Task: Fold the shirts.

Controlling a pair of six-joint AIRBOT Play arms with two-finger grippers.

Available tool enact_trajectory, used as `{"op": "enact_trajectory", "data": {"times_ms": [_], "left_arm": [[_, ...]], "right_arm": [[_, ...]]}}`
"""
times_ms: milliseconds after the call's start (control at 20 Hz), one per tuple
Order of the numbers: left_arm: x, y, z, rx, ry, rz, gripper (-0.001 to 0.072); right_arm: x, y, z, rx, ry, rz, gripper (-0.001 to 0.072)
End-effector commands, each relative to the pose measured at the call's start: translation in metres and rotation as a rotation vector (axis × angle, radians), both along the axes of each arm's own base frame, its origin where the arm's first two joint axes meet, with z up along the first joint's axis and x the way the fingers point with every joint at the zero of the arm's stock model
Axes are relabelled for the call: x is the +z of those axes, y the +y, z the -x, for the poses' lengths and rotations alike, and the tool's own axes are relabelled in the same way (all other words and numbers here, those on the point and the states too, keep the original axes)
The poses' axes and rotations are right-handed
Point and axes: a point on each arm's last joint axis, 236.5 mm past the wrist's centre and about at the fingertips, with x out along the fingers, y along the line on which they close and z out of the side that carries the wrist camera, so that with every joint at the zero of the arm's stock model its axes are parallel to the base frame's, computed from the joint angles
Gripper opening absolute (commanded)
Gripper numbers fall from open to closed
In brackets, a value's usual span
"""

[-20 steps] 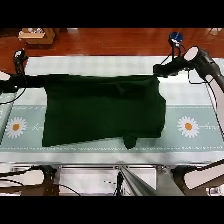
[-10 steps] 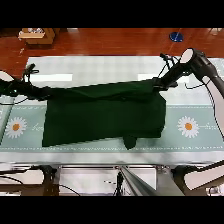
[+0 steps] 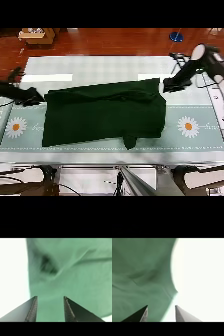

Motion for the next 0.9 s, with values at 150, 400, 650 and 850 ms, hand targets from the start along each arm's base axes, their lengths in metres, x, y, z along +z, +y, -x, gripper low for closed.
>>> {"op": "enact_trajectory", "data": {"times_ms": [150, 400, 650, 850], "left_arm": [[0.001, -0.016, 0.119, 0.119, 0.287, 0.223, 0.0691], [-0.033, -0.033, 0.169, 0.15, 0.387, 0.223, 0.0692], [-0.049, -0.025, 0.177, 0.145, 0.39, 0.167, 0.0692], [-0.062, -0.011, 0.165, 0.181, 0.34, 0.096, 0.0692]], "right_arm": [[0.007, -0.007, 0.062, -0.113, 0.15, -0.304, 0.0428], [-0.013, -0.004, 0.088, -0.167, 0.08, -0.371, 0.0429], [-0.025, 0.005, 0.096, -0.192, 0.015, -0.426, 0.0428], [-0.021, 0.011, 0.071, -0.198, -0.097, -0.471, 0.0428]]}}
